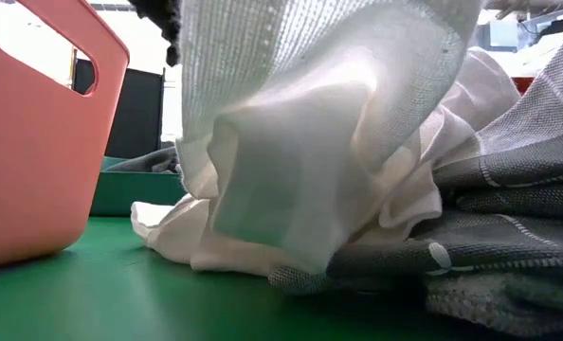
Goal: Sort microfiber towel by color & place in baskets
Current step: Put the white and orange microfiber towel into the orange bin
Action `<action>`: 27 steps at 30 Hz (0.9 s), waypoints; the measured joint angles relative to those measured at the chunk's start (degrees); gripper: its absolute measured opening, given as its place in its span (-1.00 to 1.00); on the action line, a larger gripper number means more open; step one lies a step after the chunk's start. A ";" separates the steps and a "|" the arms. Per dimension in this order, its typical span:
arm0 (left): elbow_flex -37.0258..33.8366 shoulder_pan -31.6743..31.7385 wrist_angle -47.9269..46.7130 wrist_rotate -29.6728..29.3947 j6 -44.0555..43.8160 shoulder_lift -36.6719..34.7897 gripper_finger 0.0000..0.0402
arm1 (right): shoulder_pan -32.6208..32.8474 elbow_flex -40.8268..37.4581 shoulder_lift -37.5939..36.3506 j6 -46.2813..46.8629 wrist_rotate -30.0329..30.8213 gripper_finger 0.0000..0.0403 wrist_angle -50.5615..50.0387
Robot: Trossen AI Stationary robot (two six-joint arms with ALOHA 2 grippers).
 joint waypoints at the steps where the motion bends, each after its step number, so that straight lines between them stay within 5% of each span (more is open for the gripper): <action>1: -0.60 0.14 1.76 0.45 -0.63 -0.01 0.35 | 0.49 0.84 -0.07 0.31 -0.02 -0.87 0.81; 27: -0.93 0.29 24.41 5.52 -2.61 1.52 0.35 | 4.31 6.57 0.37 2.04 0.13 -0.87 5.06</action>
